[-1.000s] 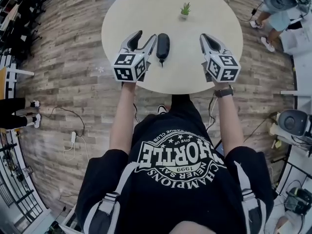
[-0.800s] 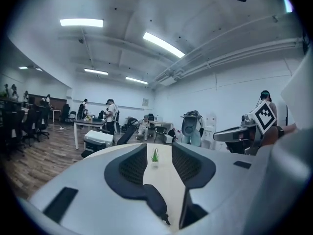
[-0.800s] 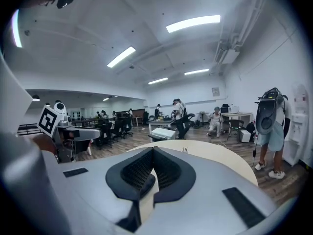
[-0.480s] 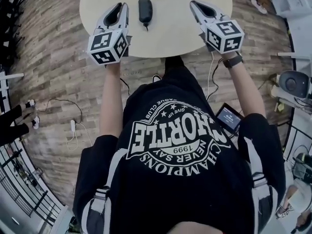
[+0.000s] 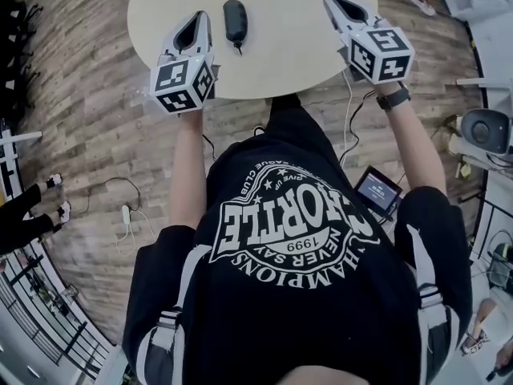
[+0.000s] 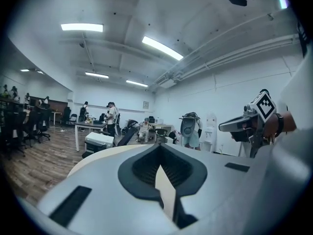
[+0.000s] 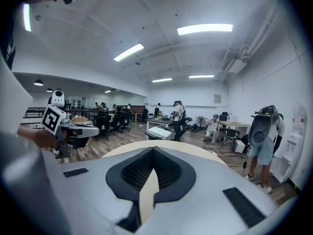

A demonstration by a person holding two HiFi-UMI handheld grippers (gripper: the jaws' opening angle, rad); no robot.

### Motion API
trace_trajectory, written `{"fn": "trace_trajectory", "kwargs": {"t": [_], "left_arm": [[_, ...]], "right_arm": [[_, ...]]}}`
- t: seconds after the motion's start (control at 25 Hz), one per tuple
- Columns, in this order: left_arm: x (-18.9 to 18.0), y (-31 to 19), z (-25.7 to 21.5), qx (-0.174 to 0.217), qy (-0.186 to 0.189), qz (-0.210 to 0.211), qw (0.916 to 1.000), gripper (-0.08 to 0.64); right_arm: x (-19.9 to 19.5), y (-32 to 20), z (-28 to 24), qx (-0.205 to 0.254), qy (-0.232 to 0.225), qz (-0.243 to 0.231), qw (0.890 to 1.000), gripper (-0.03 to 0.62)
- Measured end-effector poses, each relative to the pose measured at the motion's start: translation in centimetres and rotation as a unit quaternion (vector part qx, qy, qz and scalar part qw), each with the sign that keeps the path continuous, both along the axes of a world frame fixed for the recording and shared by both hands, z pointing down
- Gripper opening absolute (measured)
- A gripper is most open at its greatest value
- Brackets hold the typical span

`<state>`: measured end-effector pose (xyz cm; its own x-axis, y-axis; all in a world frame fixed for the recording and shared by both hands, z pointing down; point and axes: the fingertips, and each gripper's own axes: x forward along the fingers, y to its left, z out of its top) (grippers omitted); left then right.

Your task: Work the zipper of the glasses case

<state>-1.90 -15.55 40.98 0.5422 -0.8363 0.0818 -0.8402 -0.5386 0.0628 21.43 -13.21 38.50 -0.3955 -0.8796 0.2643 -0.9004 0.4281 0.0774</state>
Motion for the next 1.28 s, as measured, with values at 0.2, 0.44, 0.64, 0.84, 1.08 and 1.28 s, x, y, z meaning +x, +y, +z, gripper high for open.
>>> {"fn": "trace_trajectory", "kwargs": {"t": [0.2,0.44,0.64,0.84,1.08,1.28], "left_arm": [[-0.3,-1.3,-0.5,-0.001,0.002,-0.015,0.9999,0.018],[-2.0,-2.3,-2.0,0.018,-0.013,-0.035,0.9991,0.018],[-2.9,-3.6,-3.2,0.052,-0.018,-0.057,0.9969,0.018],[-3.7,-6.5,-3.3,0.054,-0.011,-0.074,0.9957,0.018],[-1.6,-7.5,-4.2,0.045,0.01,-0.091,0.9948,0.02],[0.1,-10.4,-0.3,-0.005,-0.008,-0.079,0.9968,0.02]], "right_arm": [[-1.9,-2.0,-0.3,0.023,-0.043,0.038,0.998,0.018],[-4.5,-3.6,-1.3,0.054,-0.059,0.076,0.994,0.018],[-4.5,-4.4,-0.7,0.06,-0.045,0.094,0.993,0.02],[-6.2,-7.9,-0.8,0.058,-0.055,0.08,0.994,0.018],[-5.8,-9.6,-1.4,0.051,-0.067,0.065,0.994,0.02],[-5.1,-12.7,1.1,0.019,-0.06,0.05,0.997,0.02]]}}
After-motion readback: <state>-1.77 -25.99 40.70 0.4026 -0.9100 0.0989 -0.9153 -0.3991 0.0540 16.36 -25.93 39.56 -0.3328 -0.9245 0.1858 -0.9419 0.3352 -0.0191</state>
